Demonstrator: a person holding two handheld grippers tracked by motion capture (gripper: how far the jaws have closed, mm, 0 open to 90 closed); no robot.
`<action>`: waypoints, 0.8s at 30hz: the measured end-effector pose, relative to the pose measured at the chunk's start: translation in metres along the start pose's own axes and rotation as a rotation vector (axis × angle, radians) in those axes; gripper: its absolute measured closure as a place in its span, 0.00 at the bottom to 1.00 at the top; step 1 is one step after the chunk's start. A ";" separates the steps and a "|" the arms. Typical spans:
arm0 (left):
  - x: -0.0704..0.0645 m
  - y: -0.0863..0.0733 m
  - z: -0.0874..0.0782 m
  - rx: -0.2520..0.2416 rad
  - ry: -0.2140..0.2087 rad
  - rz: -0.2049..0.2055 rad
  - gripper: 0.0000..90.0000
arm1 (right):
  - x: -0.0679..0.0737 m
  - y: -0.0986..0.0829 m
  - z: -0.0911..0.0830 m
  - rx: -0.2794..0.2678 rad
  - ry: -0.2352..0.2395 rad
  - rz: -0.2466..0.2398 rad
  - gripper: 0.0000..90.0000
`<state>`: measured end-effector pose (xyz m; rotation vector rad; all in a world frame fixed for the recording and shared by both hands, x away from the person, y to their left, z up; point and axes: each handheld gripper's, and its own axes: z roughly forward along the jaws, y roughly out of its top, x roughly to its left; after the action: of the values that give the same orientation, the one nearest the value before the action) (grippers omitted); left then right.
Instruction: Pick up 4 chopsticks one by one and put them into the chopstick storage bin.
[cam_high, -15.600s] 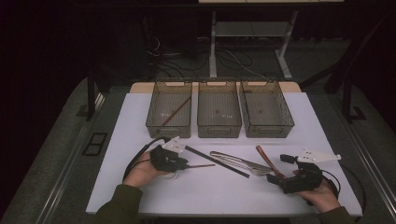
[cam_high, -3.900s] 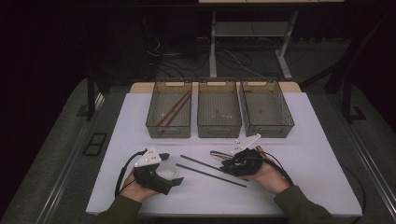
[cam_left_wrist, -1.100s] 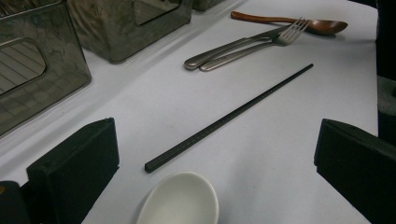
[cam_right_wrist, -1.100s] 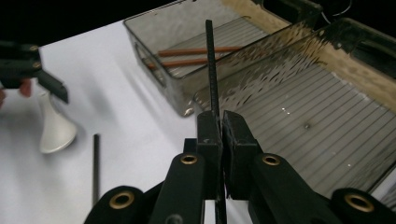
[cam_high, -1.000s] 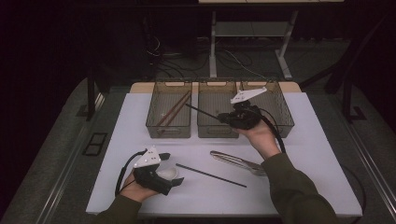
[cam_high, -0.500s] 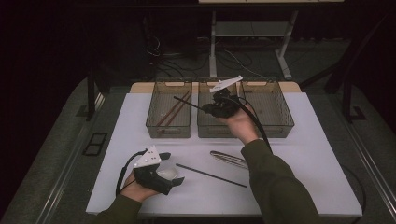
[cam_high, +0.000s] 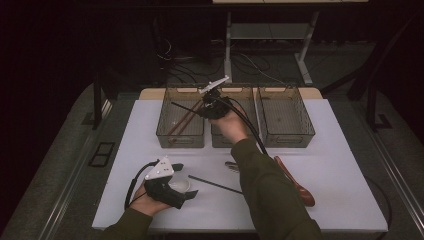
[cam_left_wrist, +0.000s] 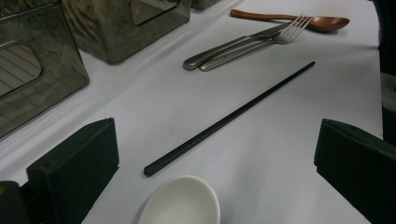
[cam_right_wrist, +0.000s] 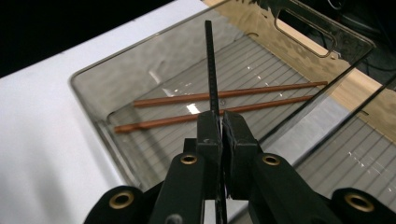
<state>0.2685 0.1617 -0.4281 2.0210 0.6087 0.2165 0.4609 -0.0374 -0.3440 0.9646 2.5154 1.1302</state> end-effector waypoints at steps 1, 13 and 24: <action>0.000 0.000 0.000 -0.003 -0.002 0.000 0.00 | 0.001 0.002 0.004 0.008 -0.007 0.004 0.96; 0.001 0.002 0.000 -0.008 -0.007 0.000 0.00 | 0.004 0.013 0.046 0.041 -0.021 0.033 0.96; 0.000 0.002 -0.001 -0.015 -0.012 0.005 0.00 | 0.004 0.014 0.046 0.023 -0.024 0.035 0.76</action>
<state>0.2688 0.1618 -0.4254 2.0082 0.5928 0.2118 0.4848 -0.0012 -0.3644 1.0261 2.5074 1.0951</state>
